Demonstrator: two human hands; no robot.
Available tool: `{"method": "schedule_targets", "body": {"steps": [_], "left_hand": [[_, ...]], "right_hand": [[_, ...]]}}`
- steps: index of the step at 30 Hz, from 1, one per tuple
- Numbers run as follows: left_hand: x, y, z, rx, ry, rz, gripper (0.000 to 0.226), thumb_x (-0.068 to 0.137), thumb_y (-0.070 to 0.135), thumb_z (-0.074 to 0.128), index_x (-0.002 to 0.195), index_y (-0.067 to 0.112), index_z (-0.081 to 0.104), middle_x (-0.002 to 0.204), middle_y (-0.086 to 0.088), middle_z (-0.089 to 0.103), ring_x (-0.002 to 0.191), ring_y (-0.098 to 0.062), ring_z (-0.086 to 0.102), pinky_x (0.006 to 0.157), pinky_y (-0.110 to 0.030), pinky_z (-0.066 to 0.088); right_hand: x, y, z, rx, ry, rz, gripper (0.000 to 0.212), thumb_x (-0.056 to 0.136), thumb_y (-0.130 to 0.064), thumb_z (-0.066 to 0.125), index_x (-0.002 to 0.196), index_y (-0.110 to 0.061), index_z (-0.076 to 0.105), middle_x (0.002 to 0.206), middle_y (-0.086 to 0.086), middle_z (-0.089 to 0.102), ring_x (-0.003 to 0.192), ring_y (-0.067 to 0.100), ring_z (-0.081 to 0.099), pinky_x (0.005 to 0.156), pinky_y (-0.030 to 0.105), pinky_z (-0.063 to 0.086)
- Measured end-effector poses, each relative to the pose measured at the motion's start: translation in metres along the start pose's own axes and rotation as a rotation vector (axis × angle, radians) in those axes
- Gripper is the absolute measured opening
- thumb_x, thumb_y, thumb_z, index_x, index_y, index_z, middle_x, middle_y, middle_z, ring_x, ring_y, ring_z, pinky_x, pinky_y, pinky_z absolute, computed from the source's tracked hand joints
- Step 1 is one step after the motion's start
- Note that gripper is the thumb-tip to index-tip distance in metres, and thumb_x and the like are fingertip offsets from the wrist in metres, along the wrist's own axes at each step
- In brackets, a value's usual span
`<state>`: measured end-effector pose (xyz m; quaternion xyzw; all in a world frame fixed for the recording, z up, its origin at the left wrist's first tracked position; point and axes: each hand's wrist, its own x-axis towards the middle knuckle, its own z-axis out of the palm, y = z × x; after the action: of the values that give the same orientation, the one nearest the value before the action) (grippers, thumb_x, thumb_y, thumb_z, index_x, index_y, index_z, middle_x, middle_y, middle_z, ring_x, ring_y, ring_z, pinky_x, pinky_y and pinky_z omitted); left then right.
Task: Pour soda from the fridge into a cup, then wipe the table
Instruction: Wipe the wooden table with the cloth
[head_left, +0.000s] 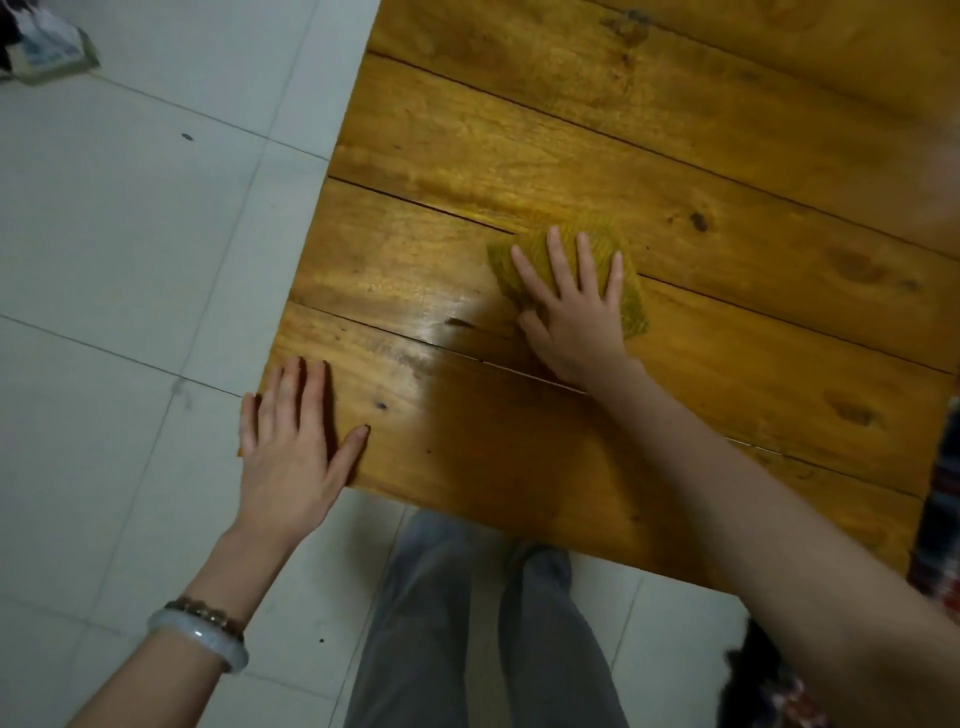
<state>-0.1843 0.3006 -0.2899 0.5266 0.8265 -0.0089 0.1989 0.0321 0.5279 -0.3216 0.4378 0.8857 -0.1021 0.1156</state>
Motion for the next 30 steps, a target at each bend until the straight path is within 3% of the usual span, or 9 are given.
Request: {"method": "schedule_targets", "body": {"steps": [2,4,9,14,18,24,27,30], "left_hand": [[-0.005,-0.013,-0.001,-0.02,0.003,-0.083,0.081,0.089,0.061,0.031,0.15,0.012,0.01,0.157,-0.015,0.011,0.145,-0.029,0.007,0.115,-0.046,0.0],[-0.011,-0.026,-0.002,-0.036,-0.007,-0.108,0.083,0.088,0.062,0.03,0.149,0.01,0.01,0.157,-0.017,0.01,0.145,-0.029,0.006,0.116,-0.045,0.002],[-0.023,-0.041,0.0,-0.014,-0.102,-0.028,0.09,0.086,0.068,0.027,0.149,0.004,0.012,0.156,-0.02,0.013,0.144,-0.03,0.011,0.116,-0.047,0.008],[-0.024,-0.045,0.001,0.036,-0.146,0.014,0.105,0.076,0.077,0.032,0.148,0.003,0.013,0.154,-0.023,0.015,0.143,-0.034,0.015,0.114,-0.048,0.01],[-0.023,-0.045,0.002,0.045,-0.146,0.013,0.107,0.074,0.079,0.03,0.148,0.003,0.015,0.153,-0.023,0.018,0.142,-0.035,0.018,0.113,-0.047,0.011],[-0.022,-0.046,0.005,0.059,-0.121,0.021,0.107,0.075,0.079,0.031,0.148,0.002,0.016,0.154,-0.023,0.018,0.142,-0.034,0.019,0.113,-0.046,0.012],[-0.024,-0.049,0.002,0.019,-0.085,0.034,0.107,0.077,0.073,0.05,0.148,0.002,0.013,0.154,-0.02,0.019,0.143,-0.03,0.017,0.116,-0.046,0.011],[-0.025,-0.055,-0.005,-0.014,-0.065,0.034,0.107,0.076,0.067,0.054,0.148,0.002,0.009,0.155,-0.018,0.018,0.144,-0.027,0.015,0.117,-0.045,0.009]], "right_hand": [[0.039,-0.034,-0.003,0.012,0.003,0.087,0.064,0.091,-0.058,0.01,0.149,-0.034,0.002,0.159,0.009,-0.002,0.144,0.037,-0.003,0.109,0.064,-0.005],[0.053,-0.078,-0.003,0.01,0.031,0.063,0.065,0.09,-0.059,0.011,0.15,-0.033,0.009,0.158,0.011,0.005,0.144,0.039,0.003,0.108,0.065,-0.002],[-0.013,-0.148,0.019,-0.013,-0.013,-0.356,0.063,0.091,-0.059,0.019,0.149,-0.034,0.013,0.158,0.008,0.009,0.144,0.036,0.004,0.111,0.064,0.001],[-0.095,-0.091,0.036,-0.135,-0.107,-0.636,0.064,0.089,-0.057,0.029,0.148,-0.037,0.014,0.157,0.001,0.011,0.144,0.029,0.008,0.113,0.059,0.006],[-0.063,-0.043,0.021,-0.119,-0.07,-0.426,0.065,0.084,-0.052,0.029,0.146,-0.037,0.016,0.155,0.005,0.023,0.143,0.03,0.007,0.11,0.063,0.001],[0.049,-0.125,-0.005,-0.031,-0.015,-0.111,0.066,0.087,-0.061,0.001,0.149,-0.037,0.002,0.159,0.006,-0.001,0.145,0.035,-0.002,0.11,0.066,-0.001],[0.058,-0.169,-0.004,-0.053,-0.023,-0.188,0.063,0.091,-0.061,0.011,0.149,-0.038,0.002,0.159,0.007,-0.003,0.144,0.036,-0.003,0.109,0.066,-0.003],[0.019,-0.182,0.012,-0.075,-0.031,-0.464,0.065,0.088,-0.061,0.008,0.148,-0.037,0.013,0.159,0.006,0.009,0.144,0.036,0.005,0.111,0.064,0.001]]}}
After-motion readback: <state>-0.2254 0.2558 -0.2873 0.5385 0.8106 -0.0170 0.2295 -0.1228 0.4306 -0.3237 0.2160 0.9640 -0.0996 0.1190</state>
